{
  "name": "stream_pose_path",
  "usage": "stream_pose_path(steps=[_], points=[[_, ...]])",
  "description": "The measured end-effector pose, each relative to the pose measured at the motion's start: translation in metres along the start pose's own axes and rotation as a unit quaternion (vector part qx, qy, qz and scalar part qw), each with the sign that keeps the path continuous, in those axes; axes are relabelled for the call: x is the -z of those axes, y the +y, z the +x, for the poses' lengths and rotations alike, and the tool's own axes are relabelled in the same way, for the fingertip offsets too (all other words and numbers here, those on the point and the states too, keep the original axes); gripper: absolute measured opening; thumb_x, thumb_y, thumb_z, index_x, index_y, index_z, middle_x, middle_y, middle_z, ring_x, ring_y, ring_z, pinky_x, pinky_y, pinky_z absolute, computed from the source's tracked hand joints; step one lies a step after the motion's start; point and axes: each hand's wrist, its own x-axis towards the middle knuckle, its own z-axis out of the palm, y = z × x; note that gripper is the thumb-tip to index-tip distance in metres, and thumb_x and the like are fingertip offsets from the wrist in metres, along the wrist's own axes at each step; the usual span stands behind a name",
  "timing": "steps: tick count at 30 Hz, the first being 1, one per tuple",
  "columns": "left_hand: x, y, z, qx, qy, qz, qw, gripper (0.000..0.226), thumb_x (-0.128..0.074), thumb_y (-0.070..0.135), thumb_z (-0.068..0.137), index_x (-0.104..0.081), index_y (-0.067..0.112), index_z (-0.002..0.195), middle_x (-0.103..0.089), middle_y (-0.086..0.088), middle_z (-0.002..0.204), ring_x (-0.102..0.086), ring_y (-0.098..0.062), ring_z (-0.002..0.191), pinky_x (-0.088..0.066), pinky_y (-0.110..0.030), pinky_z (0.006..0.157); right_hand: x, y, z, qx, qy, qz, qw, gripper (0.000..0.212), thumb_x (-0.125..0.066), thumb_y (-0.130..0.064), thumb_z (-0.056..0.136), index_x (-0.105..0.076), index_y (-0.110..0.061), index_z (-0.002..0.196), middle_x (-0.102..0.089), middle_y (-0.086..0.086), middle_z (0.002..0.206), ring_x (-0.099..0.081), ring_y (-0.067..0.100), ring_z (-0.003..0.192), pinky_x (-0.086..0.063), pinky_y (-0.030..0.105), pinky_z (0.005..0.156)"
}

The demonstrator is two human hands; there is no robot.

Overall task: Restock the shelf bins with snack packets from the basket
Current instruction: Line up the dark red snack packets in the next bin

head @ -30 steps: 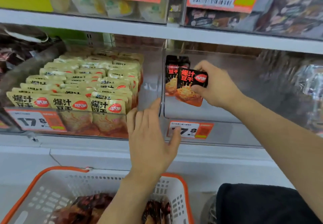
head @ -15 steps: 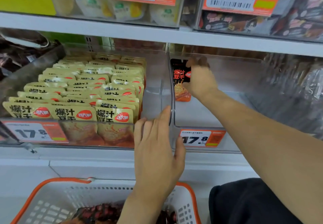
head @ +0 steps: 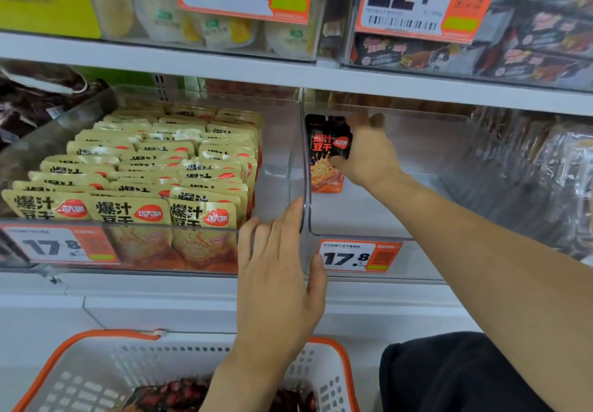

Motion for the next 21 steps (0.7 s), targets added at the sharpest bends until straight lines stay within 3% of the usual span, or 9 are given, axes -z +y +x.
stream_pose_path(steps=[4,6,8,11,14,16,18,19,21], points=[[0.003,0.002,-0.006,-0.004,0.09,-0.104,0.99,0.044,-0.059,0.012,0.087,-0.056,0.006,0.13,-0.055,0.003,0.123,-0.042,-0.01,0.123,-0.03,-0.034,0.112,0.024,0.007,-0.02,0.024,0.015,0.006,1.0,0.057,-0.075,-0.023,0.085,-0.044,-0.012,0.131,-0.049,0.015,0.129,-0.06,0.036,0.102,-0.048,0.037,0.081],[0.005,0.0,-0.018,-0.003,0.187,-0.14,0.972,0.023,-0.056,0.001,0.084,-0.064,0.001,0.105,-0.059,0.001,0.11,-0.052,-0.013,0.109,-0.039,-0.028,0.1,0.039,0.006,-0.04,0.053,0.034,0.057,0.996,0.04,-0.075,-0.023,0.085,-0.052,-0.016,0.118,-0.059,0.006,0.111,-0.062,0.023,0.088,-0.047,0.03,0.075],[-0.001,-0.008,-0.036,0.051,0.199,-0.163,0.965,0.015,-0.051,0.007,0.087,-0.063,0.006,0.095,-0.058,0.004,0.096,-0.053,-0.007,0.094,-0.039,-0.016,0.087,0.056,-0.005,-0.069,0.085,0.024,0.133,0.987,0.028,-0.074,-0.02,0.085,-0.057,-0.019,0.106,-0.061,-0.003,0.089,-0.058,0.01,0.069,-0.049,0.026,0.07],[-0.024,-0.039,-0.076,0.167,0.083,-0.169,0.968,0.014,-0.054,0.01,0.089,-0.059,0.022,0.094,-0.058,0.008,0.088,-0.052,0.001,0.087,-0.04,-0.012,0.074,0.07,-0.032,-0.122,0.17,-0.044,0.217,0.96,0.02,-0.075,-0.016,0.084,-0.06,-0.021,0.097,-0.06,-0.007,0.074,-0.057,0.012,0.061,-0.044,0.016,0.059],[-0.051,-0.087,-0.139,0.305,-0.065,-0.102,0.945,0.014,-0.06,0.01,0.091,-0.057,0.024,0.094,-0.057,0.005,0.088,-0.057,-0.011,0.082,-0.05,-0.036,0.073,0.044,-0.045,-0.167,0.216,-0.169,0.228,0.934,0.02,-0.073,-0.02,0.084,-0.059,-0.023,0.098,-0.059,-0.009,0.078,-0.055,0.008,0.063,-0.042,0.017,0.059],[-0.055,-0.116,-0.183,0.379,-0.172,-0.02,0.909,0.015,-0.061,0.017,0.088,-0.059,0.02,0.102,-0.057,0.001,0.097,-0.06,-0.024,0.093,-0.051,-0.042,0.079,0.006,-0.047,-0.193,0.228,-0.254,0.188,0.921,0.021,-0.072,-0.023,0.086,-0.059,-0.021,0.103,-0.062,-0.008,0.086,-0.051,0.0,0.066,-0.041,0.022,0.064],[-0.052,-0.133,-0.222,0.416,-0.278,0.066,0.863,0.032,-0.062,0.03,0.085,-0.058,0.018,0.115,-0.056,-0.003,0.113,-0.055,-0.028,0.112,-0.049,-0.041,0.088,-0.04,-0.045,-0.217,0.21,-0.339,0.145,0.906,0.024,-0.068,-0.021,0.087,-0.058,-0.018,0.108,-0.064,-0.003,0.097,-0.047,0.002,0.075,-0.045,0.031,0.076],[-0.05,-0.137,-0.237,0.419,-0.32,0.103,0.844,0.042,-0.061,0.037,0.087,-0.055,0.018,0.124,-0.053,-0.004,0.124,-0.05,-0.027,0.12,-0.047,-0.039,0.094,-0.063,-0.044,-0.229,0.193,-0.381,0.124,0.896,0.025,-0.065,-0.02,0.088,-0.056,-0.017,0.111,-0.063,0.001,0.103,-0.05,0.011,0.085,-0.047,0.035,0.081],[-0.045,-0.137,-0.255,0.389,-0.355,0.131,0.84,0.054,-0.058,0.045,0.092,-0.048,0.02,0.138,-0.046,-0.001,0.139,-0.043,-0.022,0.13,-0.04,-0.037,0.104,-0.104,-0.039,-0.254,0.162,-0.448,0.088,0.875,0.026,-0.062,-0.019,0.09,-0.053,-0.016,0.115,-0.059,0.006,0.109,-0.052,0.023,0.095,-0.048,0.04,0.083]])
